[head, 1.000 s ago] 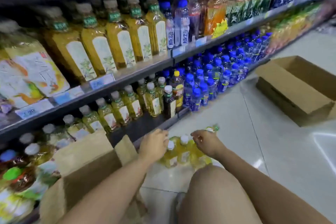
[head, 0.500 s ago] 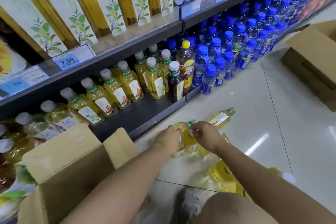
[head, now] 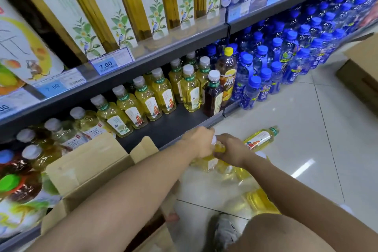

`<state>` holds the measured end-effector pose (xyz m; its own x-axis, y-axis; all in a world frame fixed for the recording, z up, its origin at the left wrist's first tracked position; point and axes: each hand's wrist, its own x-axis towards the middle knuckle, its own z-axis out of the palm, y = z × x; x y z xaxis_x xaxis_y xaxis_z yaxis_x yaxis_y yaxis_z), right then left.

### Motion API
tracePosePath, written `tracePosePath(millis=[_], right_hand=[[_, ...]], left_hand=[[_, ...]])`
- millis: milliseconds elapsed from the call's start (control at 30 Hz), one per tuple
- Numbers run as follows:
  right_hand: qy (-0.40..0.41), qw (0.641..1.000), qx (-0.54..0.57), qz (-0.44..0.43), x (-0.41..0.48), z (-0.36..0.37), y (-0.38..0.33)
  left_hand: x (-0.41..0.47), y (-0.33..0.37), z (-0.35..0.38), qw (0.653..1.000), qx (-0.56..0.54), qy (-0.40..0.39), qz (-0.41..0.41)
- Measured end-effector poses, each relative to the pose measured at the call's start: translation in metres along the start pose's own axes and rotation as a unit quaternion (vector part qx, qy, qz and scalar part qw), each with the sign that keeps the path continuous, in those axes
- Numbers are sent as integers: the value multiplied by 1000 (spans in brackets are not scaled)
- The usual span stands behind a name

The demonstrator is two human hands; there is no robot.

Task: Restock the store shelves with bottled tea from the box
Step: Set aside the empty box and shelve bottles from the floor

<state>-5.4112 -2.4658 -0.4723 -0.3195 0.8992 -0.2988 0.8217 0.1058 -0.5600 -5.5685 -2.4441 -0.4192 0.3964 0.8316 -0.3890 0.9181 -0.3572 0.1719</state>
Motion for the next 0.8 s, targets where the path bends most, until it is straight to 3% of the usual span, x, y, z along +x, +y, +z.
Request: tracePosePath(millis=[133, 367, 433, 533, 600, 800], right_hand=[[41, 994, 99, -19, 5, -15, -40], [65, 982, 159, -83, 16, -26, -107], [80, 979, 175, -62, 17, -29, -117], [106, 977, 185, -8, 21, -27, -125], [110, 977, 183, -1, 28, -27, -129], [107, 976, 191, 17, 63, -26, -125]], left_hand=[[-22, -21, -35, 998, -45, 39, -9], [-76, -70, -60, 978, -161, 133, -13], [-88, -82, -56, 982, -164, 89, -32], [-106, -96, -39, 997, -22, -34, -64], [-113, -101, -34, 997, 19, -49, -65], [-102, -119, -45, 991, -102, -42, -71]])
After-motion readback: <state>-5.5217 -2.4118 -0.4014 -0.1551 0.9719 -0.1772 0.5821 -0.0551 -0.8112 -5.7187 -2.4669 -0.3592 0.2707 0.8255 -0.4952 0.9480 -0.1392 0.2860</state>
